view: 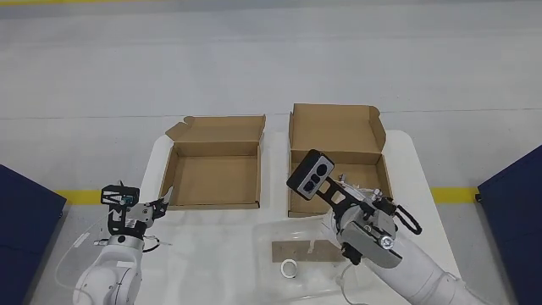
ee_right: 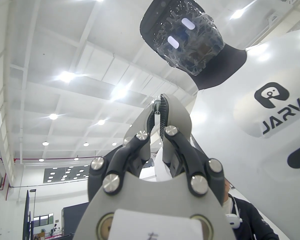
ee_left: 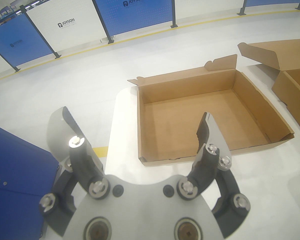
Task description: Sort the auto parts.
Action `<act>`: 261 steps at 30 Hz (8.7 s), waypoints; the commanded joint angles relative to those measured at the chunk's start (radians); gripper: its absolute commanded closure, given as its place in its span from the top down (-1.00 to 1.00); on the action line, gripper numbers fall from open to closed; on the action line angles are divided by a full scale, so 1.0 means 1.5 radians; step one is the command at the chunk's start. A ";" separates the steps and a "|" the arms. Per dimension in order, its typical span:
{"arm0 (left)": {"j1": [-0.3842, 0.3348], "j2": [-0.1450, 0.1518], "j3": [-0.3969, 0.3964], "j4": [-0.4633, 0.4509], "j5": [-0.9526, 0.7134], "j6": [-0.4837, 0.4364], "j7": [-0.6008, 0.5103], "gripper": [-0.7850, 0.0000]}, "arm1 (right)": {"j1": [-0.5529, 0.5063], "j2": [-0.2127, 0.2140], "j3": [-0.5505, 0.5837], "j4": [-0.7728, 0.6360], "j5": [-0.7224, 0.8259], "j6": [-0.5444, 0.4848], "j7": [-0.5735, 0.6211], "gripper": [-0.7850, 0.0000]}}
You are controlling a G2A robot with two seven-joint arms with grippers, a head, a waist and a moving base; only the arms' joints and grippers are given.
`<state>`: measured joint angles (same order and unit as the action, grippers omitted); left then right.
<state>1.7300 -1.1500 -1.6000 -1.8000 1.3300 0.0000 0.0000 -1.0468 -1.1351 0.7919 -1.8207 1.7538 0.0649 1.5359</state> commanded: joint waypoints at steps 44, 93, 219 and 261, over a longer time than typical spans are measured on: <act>0.000 0.000 0.000 0.000 0.000 0.000 0.000 1.00 | -0.091 -0.044 0.112 -0.046 -0.058 0.048 -0.127 -1.00; 0.000 0.000 0.000 0.000 0.000 0.000 0.000 1.00 | -0.148 -0.067 0.185 -0.078 -0.092 0.062 -0.194 -1.00; 0.000 0.000 0.000 0.000 0.000 0.000 0.000 1.00 | -0.359 -0.032 0.562 -0.170 -0.316 0.201 -0.230 -1.00; 0.000 0.000 0.000 0.000 0.000 0.000 0.000 1.00 | -0.429 -0.001 0.691 -0.123 -0.552 0.174 -0.217 -1.00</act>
<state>1.7300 -1.1500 -1.6000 -1.8000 1.3300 0.0000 0.0000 -1.6866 -1.1382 1.8229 -2.0095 0.9362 0.3269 1.2074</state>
